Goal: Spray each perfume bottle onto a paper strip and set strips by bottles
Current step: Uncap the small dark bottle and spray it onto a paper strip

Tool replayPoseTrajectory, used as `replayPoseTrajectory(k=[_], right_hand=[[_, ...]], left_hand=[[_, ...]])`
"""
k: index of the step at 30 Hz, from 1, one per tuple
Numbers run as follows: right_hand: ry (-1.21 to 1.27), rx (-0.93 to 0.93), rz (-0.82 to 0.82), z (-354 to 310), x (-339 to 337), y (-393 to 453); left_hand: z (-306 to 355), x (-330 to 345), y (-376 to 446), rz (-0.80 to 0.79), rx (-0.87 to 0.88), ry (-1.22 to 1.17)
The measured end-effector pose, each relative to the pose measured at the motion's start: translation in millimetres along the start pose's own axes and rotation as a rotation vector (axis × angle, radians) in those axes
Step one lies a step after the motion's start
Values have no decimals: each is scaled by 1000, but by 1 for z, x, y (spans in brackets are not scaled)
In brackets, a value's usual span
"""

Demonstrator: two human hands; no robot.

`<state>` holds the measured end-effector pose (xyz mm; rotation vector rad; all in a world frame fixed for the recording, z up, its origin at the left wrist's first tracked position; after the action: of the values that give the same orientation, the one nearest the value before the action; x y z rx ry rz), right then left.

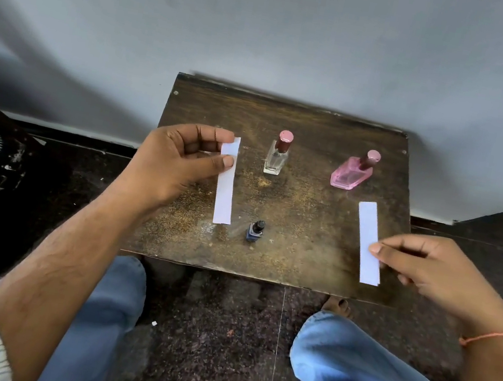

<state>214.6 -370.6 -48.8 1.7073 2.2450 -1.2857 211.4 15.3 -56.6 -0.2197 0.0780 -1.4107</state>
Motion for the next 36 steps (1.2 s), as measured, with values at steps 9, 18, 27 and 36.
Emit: replayPoseTrajectory(k=[9,18,27,36], right_hand=[[-60,139,255,45,-41,16],[-277,161,285,31,-41,12],[-275,-187,269,-33,8,2],[-389,-580,-114,-85,147,-6]], left_hand=[[2,13,-4,-52,4,85],[-3,8,-4,-77,-43,81],[-16,-1,-3,-53,-154,67],[-20,11,-6,-109,-176,15]])
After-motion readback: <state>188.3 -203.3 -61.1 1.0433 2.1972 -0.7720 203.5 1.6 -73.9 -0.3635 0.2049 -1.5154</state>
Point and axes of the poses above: each hand's wrist, its own y-axis towards the middle knuckle, its own x-axis out of the palm, z = x × y, the point moved 10 cm from there along y, towards the middle knuckle, and after that the axes turned 4 degrees about x, right-handed, at the moved point
